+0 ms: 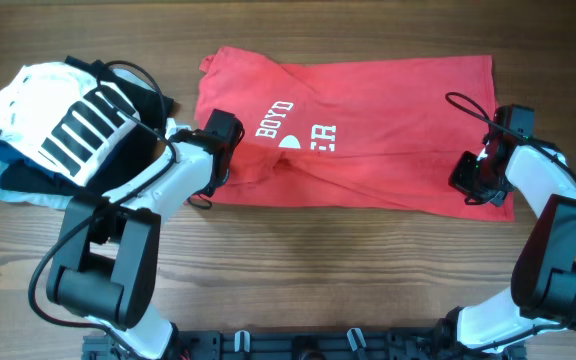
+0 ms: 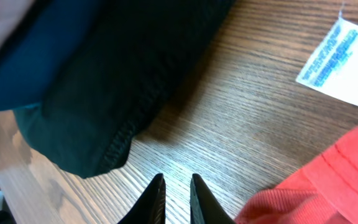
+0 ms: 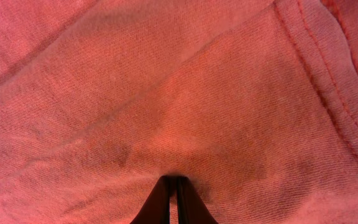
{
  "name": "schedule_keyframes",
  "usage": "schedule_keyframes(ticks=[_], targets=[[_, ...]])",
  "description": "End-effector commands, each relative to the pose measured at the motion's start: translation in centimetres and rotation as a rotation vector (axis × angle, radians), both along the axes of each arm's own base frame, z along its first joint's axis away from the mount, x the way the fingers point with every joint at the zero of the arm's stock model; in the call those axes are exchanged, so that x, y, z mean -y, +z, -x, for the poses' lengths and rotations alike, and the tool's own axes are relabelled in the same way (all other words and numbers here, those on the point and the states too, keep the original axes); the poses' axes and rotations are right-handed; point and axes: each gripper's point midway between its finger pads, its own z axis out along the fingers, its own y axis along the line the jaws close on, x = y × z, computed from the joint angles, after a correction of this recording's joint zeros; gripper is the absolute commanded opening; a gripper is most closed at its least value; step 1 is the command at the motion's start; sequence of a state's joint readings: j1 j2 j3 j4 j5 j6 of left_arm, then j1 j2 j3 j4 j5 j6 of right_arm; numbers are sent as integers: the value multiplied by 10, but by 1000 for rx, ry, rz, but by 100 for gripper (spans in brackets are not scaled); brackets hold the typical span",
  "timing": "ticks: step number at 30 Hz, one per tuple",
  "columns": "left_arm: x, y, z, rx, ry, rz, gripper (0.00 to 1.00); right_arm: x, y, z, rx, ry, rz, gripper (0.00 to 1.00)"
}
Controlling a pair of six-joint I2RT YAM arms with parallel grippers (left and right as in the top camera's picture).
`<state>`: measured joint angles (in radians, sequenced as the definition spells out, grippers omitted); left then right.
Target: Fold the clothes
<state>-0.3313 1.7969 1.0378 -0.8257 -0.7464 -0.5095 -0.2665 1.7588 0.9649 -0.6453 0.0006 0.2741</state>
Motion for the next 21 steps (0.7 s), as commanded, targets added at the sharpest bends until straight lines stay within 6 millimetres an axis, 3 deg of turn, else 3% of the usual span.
schedule_keyframes(ticks=[1,3,5,6,9,15,21], targets=[[8,8,5,6,2,98,12,2,-11,7,-31,2,11,6],[27,18,11,14,-5,247,13,3,-11,7,-29,3,12,6],[59,31,16,37,-33,467,18,3,-11,7,-30,3,15,6],[62,35,17,48,-39,492,21,3,-11,7,-30,2,14,6],[60,30,23,39,-29,492,26,3,-11,7,-31,2,14,6],[46,-13,43,16,-16,437,30,3,-11,8,-33,2,13,6],[30,-15,31,107,-7,354,34,2,-11,9,-40,2,11,6]])
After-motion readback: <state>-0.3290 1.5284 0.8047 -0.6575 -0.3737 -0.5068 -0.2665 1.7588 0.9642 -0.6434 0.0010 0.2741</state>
